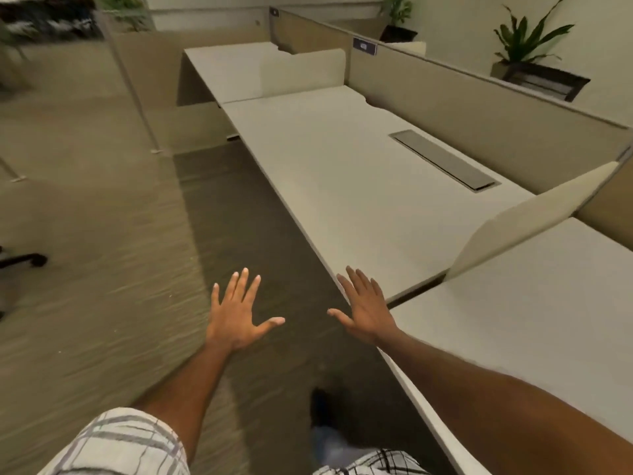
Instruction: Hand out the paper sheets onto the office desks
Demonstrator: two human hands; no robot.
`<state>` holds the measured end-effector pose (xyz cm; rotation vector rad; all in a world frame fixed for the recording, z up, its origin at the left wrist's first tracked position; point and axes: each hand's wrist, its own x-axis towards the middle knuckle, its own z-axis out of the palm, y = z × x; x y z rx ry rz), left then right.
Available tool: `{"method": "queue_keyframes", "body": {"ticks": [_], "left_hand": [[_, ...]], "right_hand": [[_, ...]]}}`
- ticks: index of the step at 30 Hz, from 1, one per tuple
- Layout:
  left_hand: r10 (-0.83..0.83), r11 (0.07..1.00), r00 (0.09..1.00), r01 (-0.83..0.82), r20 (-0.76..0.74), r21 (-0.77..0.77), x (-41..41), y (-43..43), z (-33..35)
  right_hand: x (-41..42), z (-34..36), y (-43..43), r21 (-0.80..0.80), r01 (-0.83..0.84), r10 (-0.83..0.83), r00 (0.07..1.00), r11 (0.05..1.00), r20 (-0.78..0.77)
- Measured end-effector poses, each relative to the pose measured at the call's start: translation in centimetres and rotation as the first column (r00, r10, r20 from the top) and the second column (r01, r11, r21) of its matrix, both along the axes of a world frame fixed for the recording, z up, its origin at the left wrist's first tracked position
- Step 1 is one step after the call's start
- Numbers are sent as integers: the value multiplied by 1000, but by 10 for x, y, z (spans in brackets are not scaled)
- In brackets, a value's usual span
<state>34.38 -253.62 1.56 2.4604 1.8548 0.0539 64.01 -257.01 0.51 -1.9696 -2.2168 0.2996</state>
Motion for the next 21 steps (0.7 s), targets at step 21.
{"method": "queue_keyframes", "body": {"ticks": [21], "left_hand": [[360, 933, 925, -357, -118, 50, -188, 396, 32]], "right_hand": [[-174, 8, 504, -35, -292, 294, 953, 956, 75]]}}
